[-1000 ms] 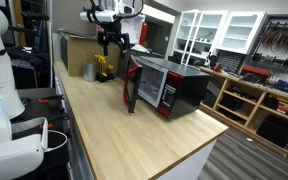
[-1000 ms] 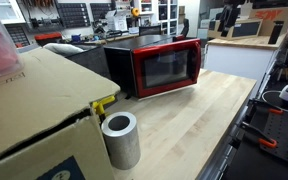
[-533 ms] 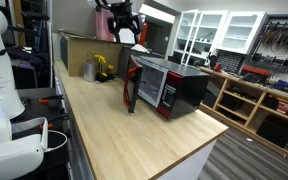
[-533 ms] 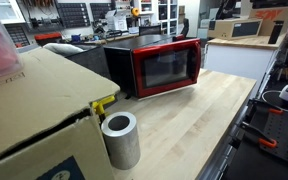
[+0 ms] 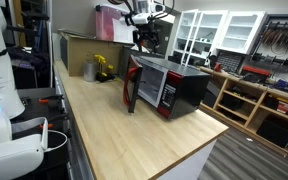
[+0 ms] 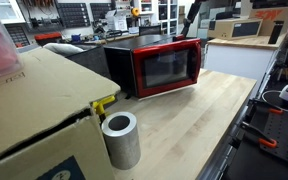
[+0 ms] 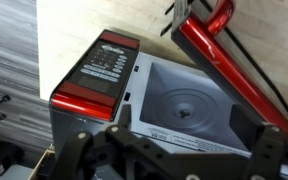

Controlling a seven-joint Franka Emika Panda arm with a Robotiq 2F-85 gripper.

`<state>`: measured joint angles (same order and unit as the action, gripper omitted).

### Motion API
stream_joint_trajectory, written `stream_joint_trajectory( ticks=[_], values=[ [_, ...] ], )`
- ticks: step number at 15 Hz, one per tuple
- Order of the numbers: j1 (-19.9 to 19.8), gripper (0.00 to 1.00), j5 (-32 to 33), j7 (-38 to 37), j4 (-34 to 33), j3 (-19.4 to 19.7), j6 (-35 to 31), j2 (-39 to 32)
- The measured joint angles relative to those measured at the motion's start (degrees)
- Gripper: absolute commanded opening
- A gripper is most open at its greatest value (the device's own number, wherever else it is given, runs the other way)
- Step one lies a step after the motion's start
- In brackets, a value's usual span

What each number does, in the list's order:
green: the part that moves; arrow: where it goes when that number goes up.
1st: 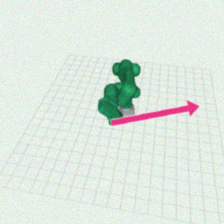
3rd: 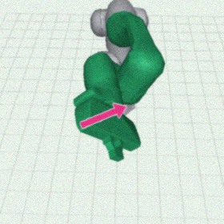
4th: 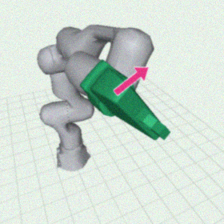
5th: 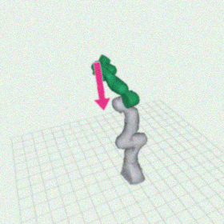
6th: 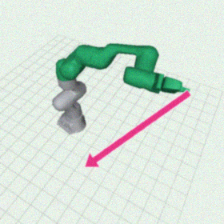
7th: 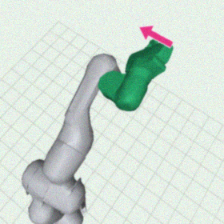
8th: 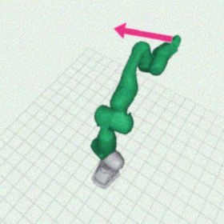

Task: Open the microwave door widely

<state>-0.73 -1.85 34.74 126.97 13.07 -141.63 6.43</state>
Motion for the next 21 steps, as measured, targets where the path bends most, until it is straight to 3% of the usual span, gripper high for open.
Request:
stream_joint_trajectory(
  ticks=[5,11,15,21],
  values=[
    [-0.5,1.00,-0.3,-11.6,-16.6,-5.3,3.4,-15.8],
    [-2.9,1.00,-0.2,-14.9,-32.5,-8.0,18.4,-25.2],
    [-3.5,1.00,0.3,-14.9,-35.7,-8.3,25.3,-26.0],
    [-3.2,1.00,5.3,-14.9,-33.9,-8.4,25.8,-28.4]
  ],
)
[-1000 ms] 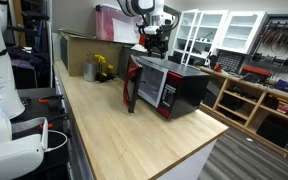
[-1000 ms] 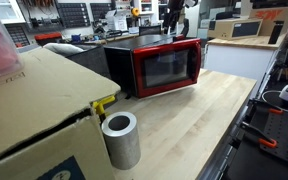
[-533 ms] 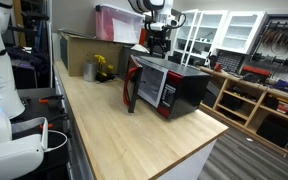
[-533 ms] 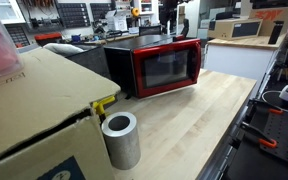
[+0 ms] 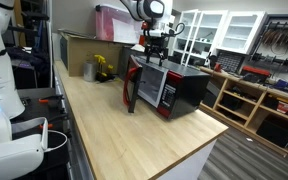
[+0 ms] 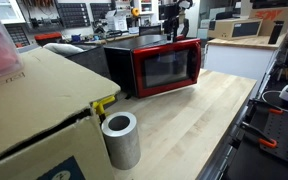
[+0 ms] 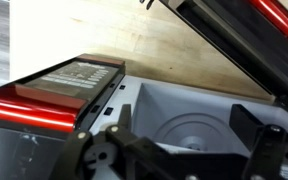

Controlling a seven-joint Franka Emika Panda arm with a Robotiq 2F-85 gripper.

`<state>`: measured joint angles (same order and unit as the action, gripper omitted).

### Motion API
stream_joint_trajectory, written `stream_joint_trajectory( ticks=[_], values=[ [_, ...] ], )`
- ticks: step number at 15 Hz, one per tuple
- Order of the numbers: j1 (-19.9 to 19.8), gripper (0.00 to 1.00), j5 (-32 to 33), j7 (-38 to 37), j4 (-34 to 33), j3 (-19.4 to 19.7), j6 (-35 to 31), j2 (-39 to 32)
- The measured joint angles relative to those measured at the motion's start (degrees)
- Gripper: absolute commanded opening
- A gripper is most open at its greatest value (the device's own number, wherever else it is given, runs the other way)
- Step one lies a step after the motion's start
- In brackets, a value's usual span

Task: Open the microwave door widely

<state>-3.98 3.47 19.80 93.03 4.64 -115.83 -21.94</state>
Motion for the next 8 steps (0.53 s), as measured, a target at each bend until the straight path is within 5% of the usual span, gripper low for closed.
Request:
stream_joint_trajectory(
  ticks=[8],
  values=[
    [0.5,1.00,1.1,-1.3,4.3,-3.0,0.1,1.3]
  ],
)
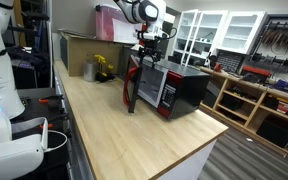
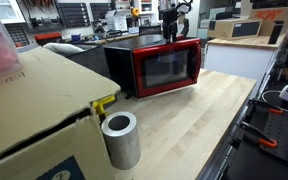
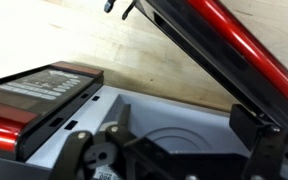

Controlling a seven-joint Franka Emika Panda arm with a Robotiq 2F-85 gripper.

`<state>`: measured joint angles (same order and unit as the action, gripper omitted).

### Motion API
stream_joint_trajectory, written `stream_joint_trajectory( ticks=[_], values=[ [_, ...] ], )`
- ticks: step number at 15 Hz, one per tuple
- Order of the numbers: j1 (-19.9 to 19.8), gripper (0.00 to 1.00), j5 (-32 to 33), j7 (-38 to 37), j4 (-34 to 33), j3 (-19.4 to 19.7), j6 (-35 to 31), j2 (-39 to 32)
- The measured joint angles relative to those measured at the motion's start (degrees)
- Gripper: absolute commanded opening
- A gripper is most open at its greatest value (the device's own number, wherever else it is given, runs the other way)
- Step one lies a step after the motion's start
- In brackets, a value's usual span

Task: Open the microwave door widely

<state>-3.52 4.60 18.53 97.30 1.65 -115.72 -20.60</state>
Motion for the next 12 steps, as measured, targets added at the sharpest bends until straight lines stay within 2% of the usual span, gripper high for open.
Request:
stream_joint_trajectory(
  ticks=[8,12],
  values=[
    [1.4,1.00,3.0,-17.5,6.9,0.4,3.1,5.1],
    [2.6,1.00,5.8,-31.1,10.3,1.1,4.6,8.0]
  ],
)
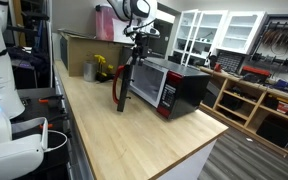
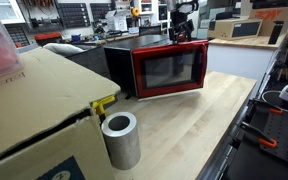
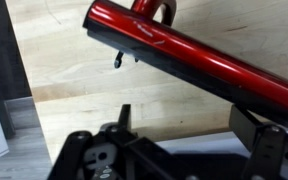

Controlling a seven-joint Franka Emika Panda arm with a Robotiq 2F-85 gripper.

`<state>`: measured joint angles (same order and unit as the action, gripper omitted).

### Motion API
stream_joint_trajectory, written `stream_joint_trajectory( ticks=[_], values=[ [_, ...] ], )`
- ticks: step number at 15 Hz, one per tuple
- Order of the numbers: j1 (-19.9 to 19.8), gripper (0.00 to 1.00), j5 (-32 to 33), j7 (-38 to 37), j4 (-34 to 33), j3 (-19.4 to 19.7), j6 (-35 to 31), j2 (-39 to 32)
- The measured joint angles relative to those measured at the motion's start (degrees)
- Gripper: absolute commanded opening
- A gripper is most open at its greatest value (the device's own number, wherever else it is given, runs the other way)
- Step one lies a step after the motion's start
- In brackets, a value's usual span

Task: Open the microwave door widely

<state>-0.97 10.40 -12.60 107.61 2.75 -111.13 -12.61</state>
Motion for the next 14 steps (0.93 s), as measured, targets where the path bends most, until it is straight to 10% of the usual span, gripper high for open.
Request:
stream_joint_trajectory(
  ticks=[7,14],
  values=[
    [2.5,1.00,2.9,-22.6,5.4,-0.2,-0.8,5.1],
    [3.1,1.00,-4.6,-29.9,10.4,-1.9,-6.2,7.6]
  ],
)
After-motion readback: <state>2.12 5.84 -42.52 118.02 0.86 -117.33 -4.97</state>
